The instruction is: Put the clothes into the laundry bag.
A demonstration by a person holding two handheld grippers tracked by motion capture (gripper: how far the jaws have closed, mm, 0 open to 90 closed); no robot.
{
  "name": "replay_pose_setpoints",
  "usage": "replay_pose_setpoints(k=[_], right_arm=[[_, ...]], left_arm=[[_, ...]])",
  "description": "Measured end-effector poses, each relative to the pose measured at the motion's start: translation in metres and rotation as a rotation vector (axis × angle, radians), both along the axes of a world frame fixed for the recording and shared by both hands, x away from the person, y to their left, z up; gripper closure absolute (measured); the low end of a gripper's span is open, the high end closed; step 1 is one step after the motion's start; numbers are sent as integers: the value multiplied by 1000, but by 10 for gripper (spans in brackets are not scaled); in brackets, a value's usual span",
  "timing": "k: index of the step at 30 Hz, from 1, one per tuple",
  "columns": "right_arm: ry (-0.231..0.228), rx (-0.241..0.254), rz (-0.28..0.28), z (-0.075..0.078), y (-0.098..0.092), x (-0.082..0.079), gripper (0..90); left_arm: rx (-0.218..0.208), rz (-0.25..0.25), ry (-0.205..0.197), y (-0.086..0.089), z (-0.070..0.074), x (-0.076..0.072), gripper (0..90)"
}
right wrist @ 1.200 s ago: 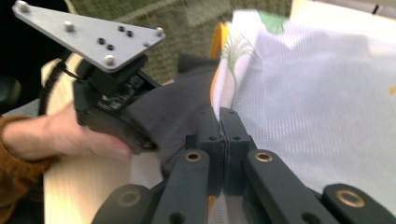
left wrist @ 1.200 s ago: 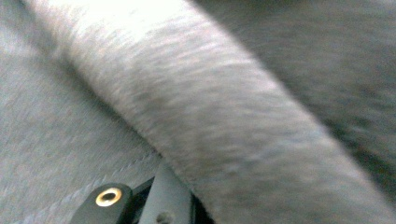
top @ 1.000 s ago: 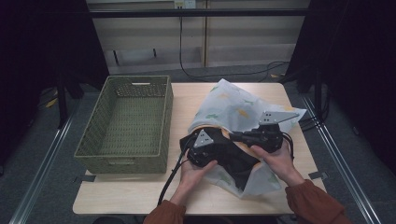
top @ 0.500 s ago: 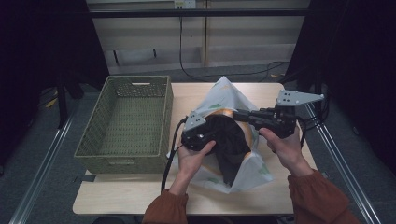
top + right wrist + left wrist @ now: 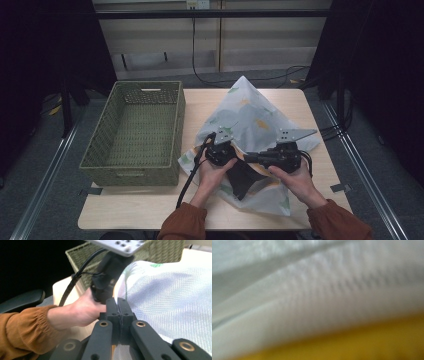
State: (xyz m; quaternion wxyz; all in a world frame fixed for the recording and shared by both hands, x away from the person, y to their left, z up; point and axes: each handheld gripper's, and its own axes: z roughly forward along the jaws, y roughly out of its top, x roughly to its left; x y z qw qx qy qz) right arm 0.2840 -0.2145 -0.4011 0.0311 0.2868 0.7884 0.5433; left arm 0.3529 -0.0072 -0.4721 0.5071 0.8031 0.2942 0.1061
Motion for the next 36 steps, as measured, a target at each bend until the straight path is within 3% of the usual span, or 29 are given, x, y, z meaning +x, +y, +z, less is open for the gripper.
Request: replay_pose_setpoints(k=[3, 6, 8, 13, 15, 17, 18, 19, 21, 25, 29, 31, 33, 36], right_arm=[[7, -4, 14, -3, 3, -1, 897], [33, -24, 19, -13, 4, 2, 897], [50, -32, 19, -19, 4, 4, 897], [49, -37, 12, -20, 5, 5, 896], [46, -43, 8, -21, 5, 6, 896], [41, -56, 9, -22, 7, 7, 883], [43, -52, 6, -22, 7, 9, 867], [40, -55, 5, -21, 8, 9, 840], [18, -72, -9, -18, 11, 10, 747], [-49, -154, -22, -9, 25, 11, 659], [-77, -217, -21, -7, 42, 13, 589], [-71, -236, -22, -10, 47, 16, 586], [-70, -258, -29, -14, 49, 20, 654], [-60, -287, -39, -21, 48, 23, 809]], left_arm=[[-40, 0, 37, 3, -9, 4, 798], [-5, -19, 44, 11, -8, 2, 741], [-5, -29, 50, 17, -5, -2, 658], [7, -28, 39, 42, 3, -22, 429], [17, -7, 10, 52, 6, -36, 378], [-12, -30, 39, 62, 5, -43, 350], [-23, -25, 37, 65, 4, -46, 360], [9, -12, 18, 69, 3, -50, 369], [13, -17, 29, 72, -1, -53, 420], [64, -30, 38, 70, -10, -55, 436], [51, -28, 29, 66, -16, -49, 480], [51, -14, 37, 61, -14, -40, 482], [29, -24, 35, 57, -12, -33, 456], [56, -34, 30, 50, -10, -26, 578]])
